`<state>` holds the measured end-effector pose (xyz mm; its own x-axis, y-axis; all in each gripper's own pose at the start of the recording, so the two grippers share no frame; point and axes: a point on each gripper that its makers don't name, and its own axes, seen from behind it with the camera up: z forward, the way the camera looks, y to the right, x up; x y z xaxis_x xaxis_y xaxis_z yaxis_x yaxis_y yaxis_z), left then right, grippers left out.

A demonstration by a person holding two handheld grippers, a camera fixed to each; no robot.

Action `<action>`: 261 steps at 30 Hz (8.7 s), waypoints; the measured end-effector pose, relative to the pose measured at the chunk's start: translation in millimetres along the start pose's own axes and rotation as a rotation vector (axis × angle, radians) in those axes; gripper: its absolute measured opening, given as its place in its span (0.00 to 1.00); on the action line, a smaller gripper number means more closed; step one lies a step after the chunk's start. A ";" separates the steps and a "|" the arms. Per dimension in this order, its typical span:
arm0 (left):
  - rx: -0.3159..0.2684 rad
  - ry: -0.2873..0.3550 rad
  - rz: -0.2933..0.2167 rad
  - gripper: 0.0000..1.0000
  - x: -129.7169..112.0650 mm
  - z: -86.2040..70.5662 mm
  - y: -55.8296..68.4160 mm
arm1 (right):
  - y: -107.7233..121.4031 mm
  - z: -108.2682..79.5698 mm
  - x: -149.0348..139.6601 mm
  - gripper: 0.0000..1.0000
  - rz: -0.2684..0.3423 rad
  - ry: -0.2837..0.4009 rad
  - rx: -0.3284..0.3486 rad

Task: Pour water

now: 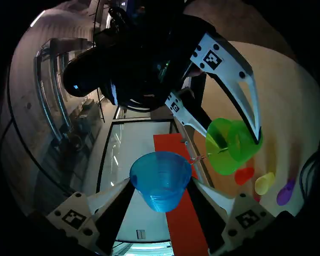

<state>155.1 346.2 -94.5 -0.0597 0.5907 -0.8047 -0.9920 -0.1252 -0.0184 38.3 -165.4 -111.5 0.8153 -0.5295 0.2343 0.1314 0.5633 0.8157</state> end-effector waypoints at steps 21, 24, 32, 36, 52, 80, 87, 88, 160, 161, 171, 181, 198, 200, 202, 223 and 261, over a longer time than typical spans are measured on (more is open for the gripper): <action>0.009 -0.011 -0.015 0.85 -8.4 6.9 3.2 | 2.2 0.9 2.4 0.85 0.000 0.004 -0.003; 0.009 -0.019 -0.059 0.85 -14.3 10.3 3.2 | 2.1 0.5 3.1 0.85 0.000 0.006 -0.004; -0.005 -0.063 -0.324 0.85 -37.2 18.3 9.9 | 3.6 -0.5 3.8 0.85 0.006 0.012 -0.013; -0.010 -0.089 -0.496 0.85 -47.3 17.7 12.9 | 3.9 -0.5 5.5 0.85 0.010 0.018 -0.015; -0.049 -0.183 -1.162 0.85 -72.6 1.7 26.7 | 2.0 3.4 5.1 0.86 0.014 0.030 -0.018; 0.086 -0.518 -1.668 0.85 -151.7 -84.1 101.9 | 5.2 13.0 -2.2 0.85 0.030 0.045 -0.054; 0.128 -0.572 -1.714 0.85 -158.5 -101.5 120.1 | 7.4 18.8 -6.8 0.85 0.038 0.048 -0.065; 0.135 -0.573 -1.720 0.85 -159.8 -102.6 121.3 | 7.6 19.7 -7.6 0.85 0.039 0.048 -0.066; -0.182 -0.430 -1.739 0.85 -279.9 23.5 366.2 | 28.0 87.2 -73.4 0.85 0.177 -0.071 -0.132; -0.188 -0.429 -1.738 0.85 -280.1 24.4 368.5 | 27.9 87.5 -73.8 0.85 0.177 -0.073 -0.132; -0.250 -0.441 -1.736 0.85 -279.7 33.9 391.6 | 28.8 93.6 -74.2 0.85 0.183 -0.086 -0.128; -0.296 -0.464 -1.713 0.85 -275.8 37.0 406.9 | 30.2 95.7 -74.4 0.85 0.183 -0.088 -0.130; -0.284 -0.482 -1.699 0.85 -275.7 39.2 413.7 | 32.1 92.6 -79.3 0.85 0.179 -0.092 -0.132; -0.284 -0.487 -1.701 0.85 -275.6 38.8 414.0 | 32.2 91.9 -80.0 0.85 0.179 -0.092 -0.132; -0.285 -0.492 -1.702 0.86 -275.7 38.3 414.2 | 32.4 91.2 -80.5 0.85 0.179 -0.093 -0.132; -0.283 -0.546 -1.688 0.87 -273.8 29.8 414.8 | 34.7 86.1 -82.2 0.85 0.171 -0.090 -0.126; -0.315 -0.592 -1.664 0.90 -267.7 16.5 404.8 | 33.1 80.0 -82.0 0.85 0.156 -0.074 -0.119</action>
<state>-232.2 150.5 123.2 0.7799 0.4110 0.4721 0.0069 0.7485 -0.6631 -69.3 -154.0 -61.4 0.7879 -0.4730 0.3943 0.0763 0.7104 0.6997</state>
